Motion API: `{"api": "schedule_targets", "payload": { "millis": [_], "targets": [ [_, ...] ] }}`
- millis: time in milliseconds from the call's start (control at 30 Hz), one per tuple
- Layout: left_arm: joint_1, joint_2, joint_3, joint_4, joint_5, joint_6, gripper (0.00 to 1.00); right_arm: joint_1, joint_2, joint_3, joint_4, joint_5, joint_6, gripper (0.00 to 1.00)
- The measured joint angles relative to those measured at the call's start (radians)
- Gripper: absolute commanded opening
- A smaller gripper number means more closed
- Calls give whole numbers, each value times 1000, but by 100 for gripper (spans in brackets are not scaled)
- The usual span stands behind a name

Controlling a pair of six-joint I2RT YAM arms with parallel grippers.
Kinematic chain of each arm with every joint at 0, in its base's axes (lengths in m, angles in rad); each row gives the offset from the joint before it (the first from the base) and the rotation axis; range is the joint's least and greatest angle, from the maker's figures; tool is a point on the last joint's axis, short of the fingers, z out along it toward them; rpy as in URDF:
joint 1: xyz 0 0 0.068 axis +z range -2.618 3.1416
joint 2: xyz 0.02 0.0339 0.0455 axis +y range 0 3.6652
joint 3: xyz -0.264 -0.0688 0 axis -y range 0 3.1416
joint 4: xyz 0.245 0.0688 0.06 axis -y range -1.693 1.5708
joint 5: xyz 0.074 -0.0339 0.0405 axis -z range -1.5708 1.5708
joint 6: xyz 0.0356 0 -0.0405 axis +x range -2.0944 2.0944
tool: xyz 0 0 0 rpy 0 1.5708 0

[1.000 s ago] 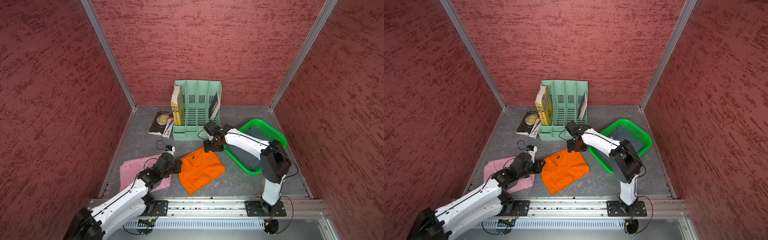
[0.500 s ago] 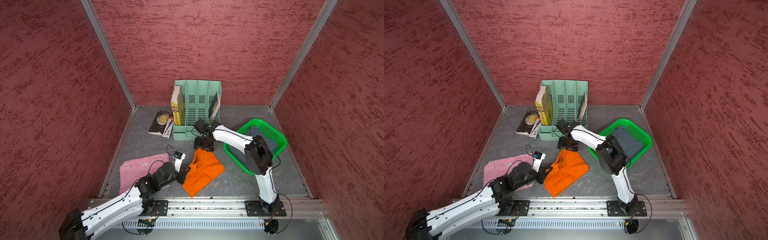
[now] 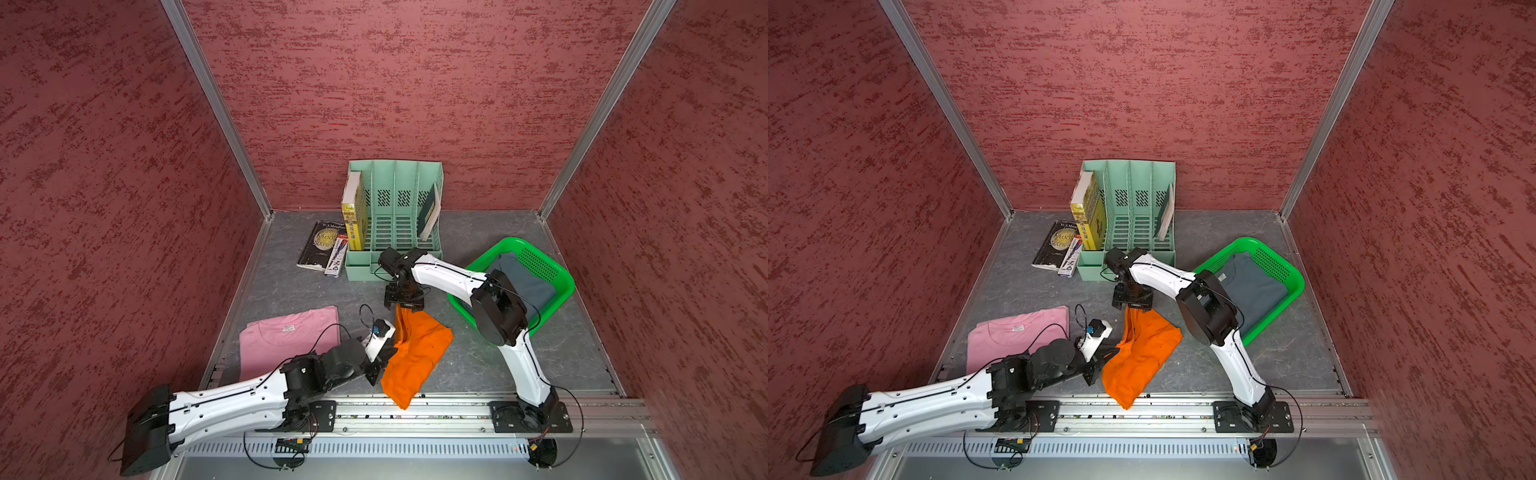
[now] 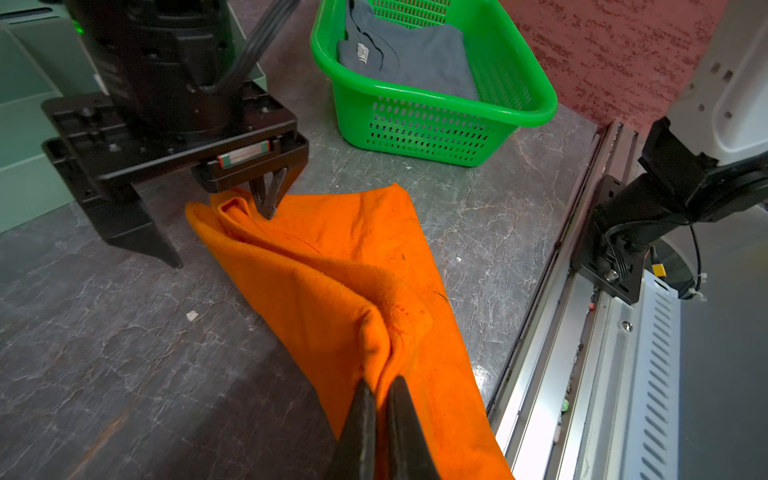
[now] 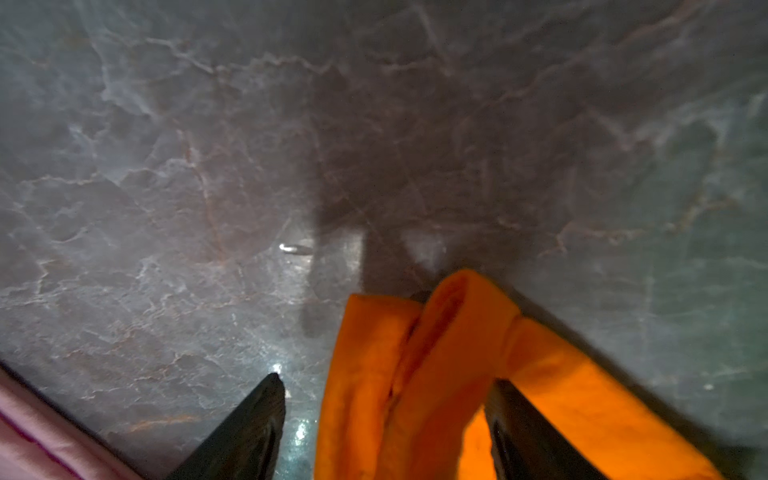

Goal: Put the folded t-shirts into the basket
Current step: Pick up the T-shirt from the center of the board.

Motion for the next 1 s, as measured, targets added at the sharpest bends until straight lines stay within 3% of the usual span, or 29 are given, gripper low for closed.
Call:
{"api": "schedule_targets", "payload": {
  "millis": [167,267,400,467,667,833,1000],
  "targets": [
    [-44,45,21,17,-13,39,0,5,17,18,-12,2,-8,66],
    [-72,46,29,19,-24,58,0,5,27,20,-24,14,-20,51],
    [-100,28,29,22,-33,79,0,6,27,20,-37,26,-42,20],
    [-106,16,29,23,-36,87,0,6,27,20,-47,39,-50,12],
    [-123,11,47,5,-45,101,0,8,-45,-33,-58,108,-38,2],
    [-146,18,118,-8,-40,113,0,8,-280,-171,-52,180,25,0],
    [-158,18,196,15,-14,143,0,0,-528,-211,-52,265,80,0]
  ]
}}
